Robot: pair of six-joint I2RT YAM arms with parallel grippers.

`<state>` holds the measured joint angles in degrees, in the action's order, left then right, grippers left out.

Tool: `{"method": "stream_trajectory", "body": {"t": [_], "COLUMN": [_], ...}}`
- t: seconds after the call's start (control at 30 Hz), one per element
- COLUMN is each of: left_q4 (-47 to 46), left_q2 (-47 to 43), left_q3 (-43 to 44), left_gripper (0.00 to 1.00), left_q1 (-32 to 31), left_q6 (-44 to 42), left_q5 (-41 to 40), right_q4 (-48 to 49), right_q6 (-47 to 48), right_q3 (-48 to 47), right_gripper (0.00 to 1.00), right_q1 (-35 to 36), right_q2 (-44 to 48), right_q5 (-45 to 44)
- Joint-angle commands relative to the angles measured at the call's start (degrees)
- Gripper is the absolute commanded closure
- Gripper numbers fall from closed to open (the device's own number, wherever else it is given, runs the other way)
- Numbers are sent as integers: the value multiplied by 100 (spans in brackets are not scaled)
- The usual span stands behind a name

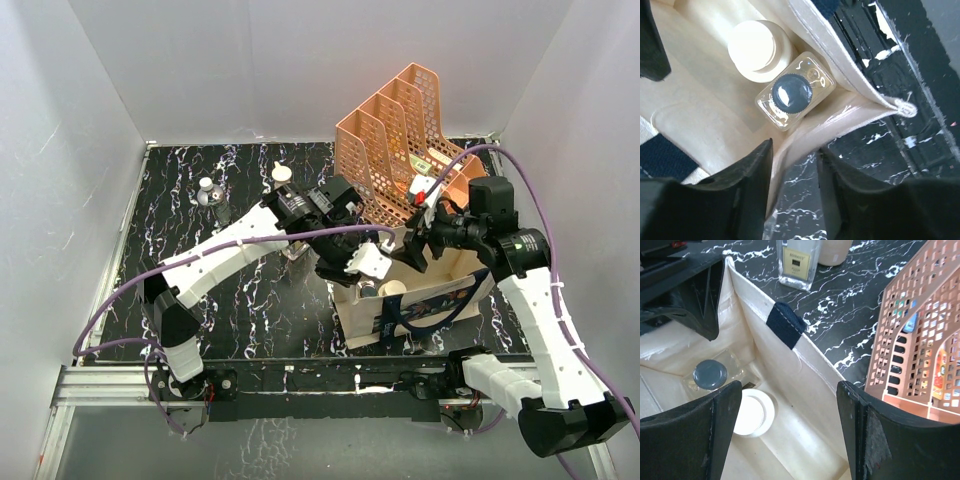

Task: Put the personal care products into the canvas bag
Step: Place the care product in the canvas bag, then pick up the care product from the center of the board.

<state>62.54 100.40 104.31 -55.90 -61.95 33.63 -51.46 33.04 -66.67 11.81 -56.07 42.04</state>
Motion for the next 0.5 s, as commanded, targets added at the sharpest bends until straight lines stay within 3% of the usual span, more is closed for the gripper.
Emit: {"method": "stream_trajectory", "body": {"t": [0.0,0.3,0.47], "left_q4": [241,555,607], "left_q2": [-214,-623,-1028], "left_q3": [444,825,687], "left_gripper": [54,30,18], "left_q1": [-36,13,738], "left_q6": [512,843,872], "left_q5": [-17,-504,-533], "right_q4": [75,910,1645], "right_q6": [-203,-800,-1315], "right_q3": [-570,-1481,-1630], "right_gripper": [21,18,13], "right_q1": [-82,-11,244], "right_q2": [-23,-676,-1212], "right_q5": [133,-10,-575]}}
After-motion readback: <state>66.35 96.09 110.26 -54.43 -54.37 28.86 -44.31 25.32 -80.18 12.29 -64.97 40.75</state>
